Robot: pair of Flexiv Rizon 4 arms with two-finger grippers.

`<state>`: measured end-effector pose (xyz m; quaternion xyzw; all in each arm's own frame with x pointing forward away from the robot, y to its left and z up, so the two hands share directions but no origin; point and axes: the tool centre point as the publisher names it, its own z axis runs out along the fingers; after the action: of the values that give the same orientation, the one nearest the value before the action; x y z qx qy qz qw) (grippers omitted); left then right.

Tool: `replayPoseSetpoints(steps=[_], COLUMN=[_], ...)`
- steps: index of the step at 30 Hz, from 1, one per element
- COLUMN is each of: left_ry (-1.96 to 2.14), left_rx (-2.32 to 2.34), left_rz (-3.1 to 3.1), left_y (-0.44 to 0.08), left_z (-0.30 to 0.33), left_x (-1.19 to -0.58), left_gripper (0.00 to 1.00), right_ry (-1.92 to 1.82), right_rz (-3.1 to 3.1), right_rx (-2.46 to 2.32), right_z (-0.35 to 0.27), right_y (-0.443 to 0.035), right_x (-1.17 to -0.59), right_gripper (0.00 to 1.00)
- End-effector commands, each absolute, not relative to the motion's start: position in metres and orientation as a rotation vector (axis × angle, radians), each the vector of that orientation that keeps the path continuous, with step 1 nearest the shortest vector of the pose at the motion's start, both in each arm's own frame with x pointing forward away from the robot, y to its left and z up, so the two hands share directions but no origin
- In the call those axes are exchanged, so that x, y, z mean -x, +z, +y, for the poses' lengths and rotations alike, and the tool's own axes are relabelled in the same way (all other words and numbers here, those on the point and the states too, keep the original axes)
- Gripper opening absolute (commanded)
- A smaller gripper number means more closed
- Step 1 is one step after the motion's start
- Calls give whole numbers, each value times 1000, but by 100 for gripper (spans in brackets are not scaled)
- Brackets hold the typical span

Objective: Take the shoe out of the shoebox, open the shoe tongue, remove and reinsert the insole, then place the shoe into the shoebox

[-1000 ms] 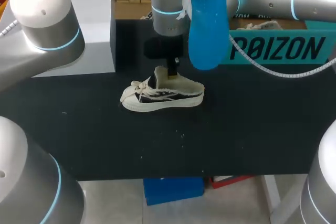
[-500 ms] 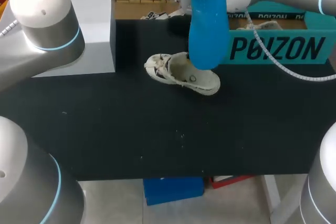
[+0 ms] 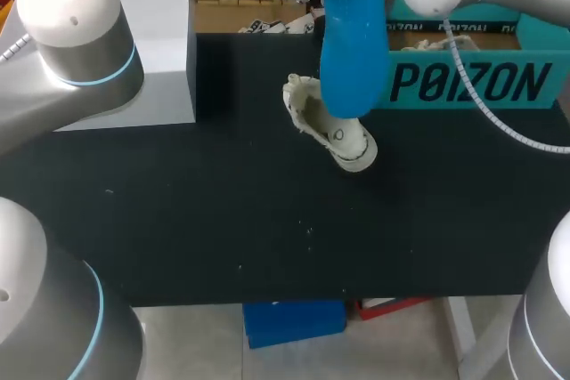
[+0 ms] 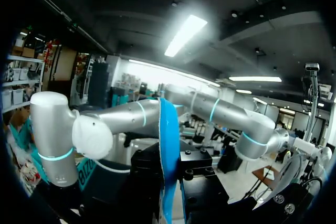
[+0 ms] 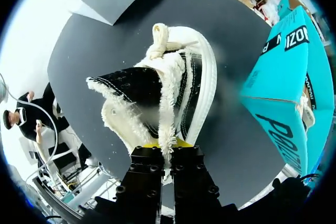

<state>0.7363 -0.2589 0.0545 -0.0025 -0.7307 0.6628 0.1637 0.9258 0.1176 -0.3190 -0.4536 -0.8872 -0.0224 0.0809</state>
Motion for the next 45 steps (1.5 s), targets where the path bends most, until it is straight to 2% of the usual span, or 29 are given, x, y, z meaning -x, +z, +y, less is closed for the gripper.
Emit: replayPoseSetpoints(steps=[1, 12, 28, 45], left_ry=[1895, 1895, 1895, 1895], left_rx=[3, 3, 3, 3], left_rz=[-2085, -2085, -2085, -2085], left_y=[54, 54, 54, 54], left_z=[-260, -260, -260, -260], left_x=[-736, -736, -736, -736], left_gripper=[0, 0, 0, 0], right_ry=[-310, -332, -336, -300], right_rz=[-2061, -2030, -2319, -2385], right_rx=[2079, 2114, 1891, 1767], right_z=[120, 145, 158, 127], right_y=[-308, -324, -353, -388], right_x=[-913, -903, -898, -901], right_gripper=[0, 0, 0, 0])
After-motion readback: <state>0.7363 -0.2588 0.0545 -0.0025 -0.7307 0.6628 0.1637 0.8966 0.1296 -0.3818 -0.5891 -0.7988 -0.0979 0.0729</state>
